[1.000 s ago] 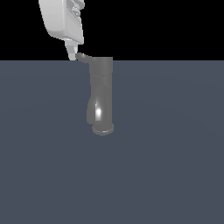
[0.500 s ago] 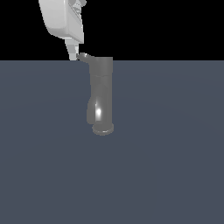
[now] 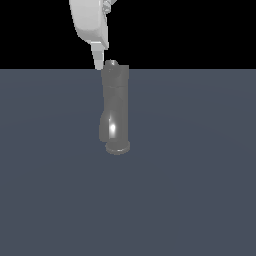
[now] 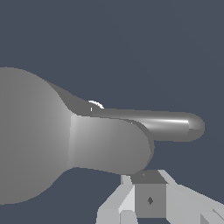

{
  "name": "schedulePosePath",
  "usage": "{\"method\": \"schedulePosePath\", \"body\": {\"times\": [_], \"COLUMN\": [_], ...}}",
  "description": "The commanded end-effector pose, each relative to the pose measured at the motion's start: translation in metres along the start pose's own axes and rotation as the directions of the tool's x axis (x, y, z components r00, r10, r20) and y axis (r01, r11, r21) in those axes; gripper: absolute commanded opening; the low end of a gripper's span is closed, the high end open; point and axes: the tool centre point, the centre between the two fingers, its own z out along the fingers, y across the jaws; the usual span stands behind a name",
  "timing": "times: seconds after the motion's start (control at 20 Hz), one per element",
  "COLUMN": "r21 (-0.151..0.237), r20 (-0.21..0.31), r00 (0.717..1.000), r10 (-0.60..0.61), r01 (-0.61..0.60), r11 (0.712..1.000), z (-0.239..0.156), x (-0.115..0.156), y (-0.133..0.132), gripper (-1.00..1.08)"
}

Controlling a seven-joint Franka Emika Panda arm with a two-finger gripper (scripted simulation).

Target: Turn on the faucet by rotating a designated handle.

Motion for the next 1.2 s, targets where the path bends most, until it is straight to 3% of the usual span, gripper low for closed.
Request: {"method": "schedulePosePath", "body": {"times": [0.0,0.8,0.85,0.9,1.15], "r21": [0.001,0.0,0.0,-0.018,-0.014], "r20": [0.0,-0.002,-0.002,0.009,0.006], "r00": [1.0,0.998,0.998,0.999,1.0], "r10": [0.001,0.059,0.059,-0.036,-0.015], "r01": [-0.001,-0.059,-0.059,0.036,0.015], "r11": [1.0,0.998,0.998,0.999,1.0], "z": [0.0,0.0,0.0,0.0,0.0], "x": [0.001,0.098,0.098,0.04,0.056], "y": [0.0,-0.029,-0.029,-0.022,-0.038], "gripper": [-1.0,-1.0,-1.0,-1.0,-1.0]}}
